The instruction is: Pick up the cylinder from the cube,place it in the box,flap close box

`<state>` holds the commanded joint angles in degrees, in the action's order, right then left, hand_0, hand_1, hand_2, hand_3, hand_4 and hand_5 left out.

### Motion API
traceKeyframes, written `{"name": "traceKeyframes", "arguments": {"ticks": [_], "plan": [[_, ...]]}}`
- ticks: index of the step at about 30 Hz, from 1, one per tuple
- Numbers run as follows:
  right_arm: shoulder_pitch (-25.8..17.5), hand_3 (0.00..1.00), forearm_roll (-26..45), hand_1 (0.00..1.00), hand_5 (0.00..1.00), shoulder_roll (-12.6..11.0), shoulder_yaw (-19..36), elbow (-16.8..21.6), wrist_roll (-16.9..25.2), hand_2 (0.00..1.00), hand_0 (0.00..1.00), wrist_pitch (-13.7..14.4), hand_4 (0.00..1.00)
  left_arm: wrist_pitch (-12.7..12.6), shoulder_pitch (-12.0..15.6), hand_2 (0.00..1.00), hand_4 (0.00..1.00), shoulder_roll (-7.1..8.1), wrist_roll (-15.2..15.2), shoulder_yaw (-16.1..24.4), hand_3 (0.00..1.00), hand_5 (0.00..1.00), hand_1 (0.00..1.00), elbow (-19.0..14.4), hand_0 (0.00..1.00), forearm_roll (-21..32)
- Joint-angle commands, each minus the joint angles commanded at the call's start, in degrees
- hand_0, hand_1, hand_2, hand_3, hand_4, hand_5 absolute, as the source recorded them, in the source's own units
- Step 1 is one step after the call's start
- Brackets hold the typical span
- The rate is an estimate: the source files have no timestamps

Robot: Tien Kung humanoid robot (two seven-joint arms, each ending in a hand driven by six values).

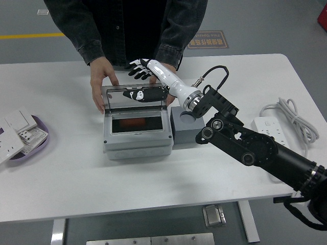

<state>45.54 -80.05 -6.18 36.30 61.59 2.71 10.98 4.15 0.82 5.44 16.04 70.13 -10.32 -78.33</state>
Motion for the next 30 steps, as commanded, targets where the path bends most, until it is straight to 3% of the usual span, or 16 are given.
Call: {"name": "traceKeyframes", "arguments": {"ticks": [6, 11, 30], "plan": [[1.0, 0.727, 0.8, 0.640, 0.246, 0.7, -1.6, -5.3, 0.6, 0.666, 0.672, -0.4, 0.767, 0.1, -0.2, 0.572, 0.704, 0.07, 0.0, 0.0, 0.614, 0.376, 0.584, 0.0, 0.599, -0.2], [0.8, 0.726, 0.1, 0.639, 0.247, 0.5, -3.0, -5.3, 0.5, 0.667, 0.677, -0.5, 0.768, 0.0, -0.3, 0.572, 0.701, -0.02, -0.1, -0.1, 0.614, 0.373, 0.585, 0.0, 0.599, 0.0], [-4.6, 0.720, -12.4, 0.629, 0.258, -6.5, -7.6, 13.9, -8.0, 0.665, 0.670, -0.9, 0.756, -0.7, 0.4, 0.570, 0.695, 0.00, -1.2, -4.3, 0.612, 0.362, 0.585, 0.0, 0.600, 5.0]]}}
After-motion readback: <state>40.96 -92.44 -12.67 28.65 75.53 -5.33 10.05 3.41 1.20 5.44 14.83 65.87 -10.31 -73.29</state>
